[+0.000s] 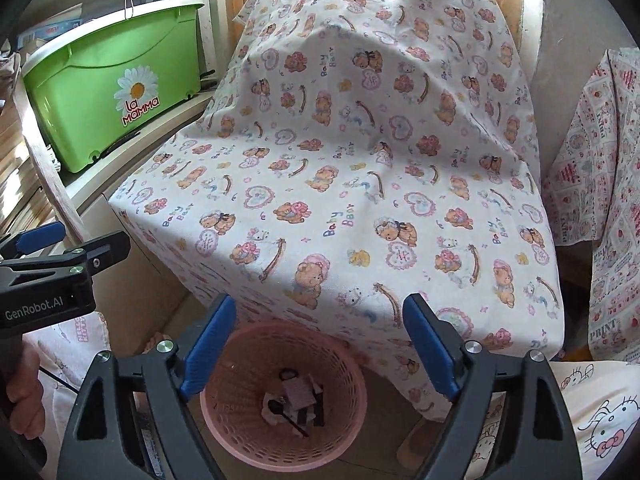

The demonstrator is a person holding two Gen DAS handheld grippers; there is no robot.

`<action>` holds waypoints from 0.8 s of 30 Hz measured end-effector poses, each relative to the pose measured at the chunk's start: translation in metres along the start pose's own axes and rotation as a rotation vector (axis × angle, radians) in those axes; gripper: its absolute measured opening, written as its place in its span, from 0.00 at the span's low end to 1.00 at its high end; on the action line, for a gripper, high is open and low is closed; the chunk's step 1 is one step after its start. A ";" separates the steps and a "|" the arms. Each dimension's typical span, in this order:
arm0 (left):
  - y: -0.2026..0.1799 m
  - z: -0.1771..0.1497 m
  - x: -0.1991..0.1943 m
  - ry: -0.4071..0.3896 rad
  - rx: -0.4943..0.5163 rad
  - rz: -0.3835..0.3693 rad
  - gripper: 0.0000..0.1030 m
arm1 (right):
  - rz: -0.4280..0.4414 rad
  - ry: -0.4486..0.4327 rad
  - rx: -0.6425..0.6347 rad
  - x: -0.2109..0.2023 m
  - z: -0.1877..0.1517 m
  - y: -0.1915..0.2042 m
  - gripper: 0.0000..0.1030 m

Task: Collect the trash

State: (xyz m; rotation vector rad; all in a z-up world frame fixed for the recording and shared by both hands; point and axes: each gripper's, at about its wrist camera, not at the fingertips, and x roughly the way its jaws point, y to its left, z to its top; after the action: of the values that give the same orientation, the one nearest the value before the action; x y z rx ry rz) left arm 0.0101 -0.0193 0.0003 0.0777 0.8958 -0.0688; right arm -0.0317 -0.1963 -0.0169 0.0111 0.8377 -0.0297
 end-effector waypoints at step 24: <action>0.000 0.000 -0.004 -0.012 0.005 0.007 0.98 | 0.001 -0.010 0.000 -0.003 -0.001 0.003 0.85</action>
State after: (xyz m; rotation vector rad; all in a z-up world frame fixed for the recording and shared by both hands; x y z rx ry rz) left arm 0.0073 -0.0189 0.0036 0.0853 0.8831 -0.0646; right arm -0.0348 -0.1931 -0.0153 0.0114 0.8281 -0.0293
